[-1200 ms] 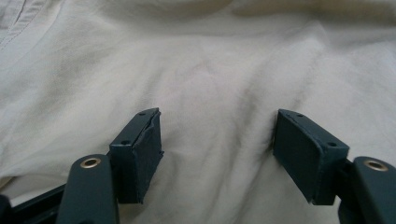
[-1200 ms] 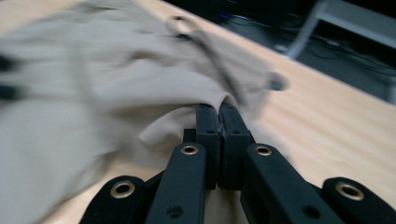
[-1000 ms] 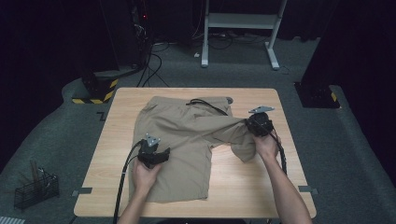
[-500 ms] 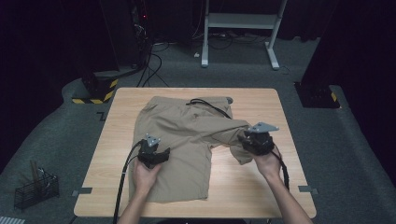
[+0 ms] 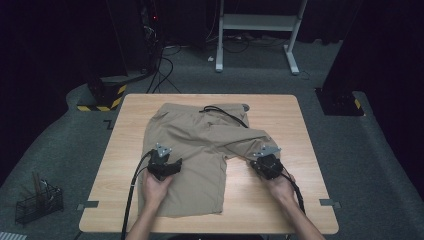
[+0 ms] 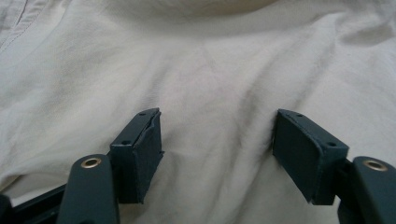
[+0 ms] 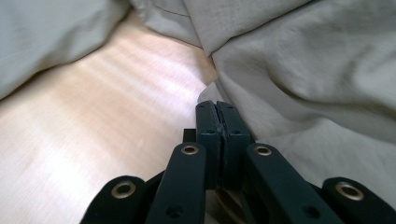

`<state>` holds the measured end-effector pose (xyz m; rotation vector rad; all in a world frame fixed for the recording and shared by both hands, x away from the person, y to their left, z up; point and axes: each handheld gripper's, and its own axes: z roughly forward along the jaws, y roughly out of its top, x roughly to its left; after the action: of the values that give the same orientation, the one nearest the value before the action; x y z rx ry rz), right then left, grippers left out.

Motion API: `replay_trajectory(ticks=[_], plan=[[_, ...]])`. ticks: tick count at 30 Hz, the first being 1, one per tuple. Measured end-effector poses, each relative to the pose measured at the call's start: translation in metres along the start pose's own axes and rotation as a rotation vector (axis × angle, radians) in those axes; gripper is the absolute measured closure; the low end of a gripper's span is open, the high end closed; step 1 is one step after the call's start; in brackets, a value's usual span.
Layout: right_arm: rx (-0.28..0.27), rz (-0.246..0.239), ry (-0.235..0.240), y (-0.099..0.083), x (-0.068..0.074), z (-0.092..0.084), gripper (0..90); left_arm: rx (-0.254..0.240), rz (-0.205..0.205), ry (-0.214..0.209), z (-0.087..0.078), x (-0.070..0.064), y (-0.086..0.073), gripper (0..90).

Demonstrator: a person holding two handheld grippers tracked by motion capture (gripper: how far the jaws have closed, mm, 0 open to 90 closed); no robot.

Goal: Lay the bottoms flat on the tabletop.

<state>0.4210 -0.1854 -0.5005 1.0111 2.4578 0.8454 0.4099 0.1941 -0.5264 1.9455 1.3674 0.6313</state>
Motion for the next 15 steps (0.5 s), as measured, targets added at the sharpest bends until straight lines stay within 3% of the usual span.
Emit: replay_trajectory(ticks=[5, 8, 12, 15], plan=[[-0.117, -0.010, 0.033, -0.021, 0.000, -0.054, 88.5, 0.000, 0.000, 0.000, 0.000, 0.000, 0.000, 32.6], [-0.143, -0.013, 0.007, -0.038, -0.003, -0.079, 88.5, 0.000, 0.000, 0.001, 0.000, 0.000, 0.000, 32.6], [-0.122, 0.054, -0.023, -0.064, -0.016, -0.087, 88.5, 0.000, 0.000, 0.001, 0.000, 0.000, 0.000, 32.5], [-0.103, 0.089, -0.074, -0.078, -0.026, -0.087, 88.4, 0.000, -0.003, 0.002, 0.000, 0.000, 0.000, 32.5]])
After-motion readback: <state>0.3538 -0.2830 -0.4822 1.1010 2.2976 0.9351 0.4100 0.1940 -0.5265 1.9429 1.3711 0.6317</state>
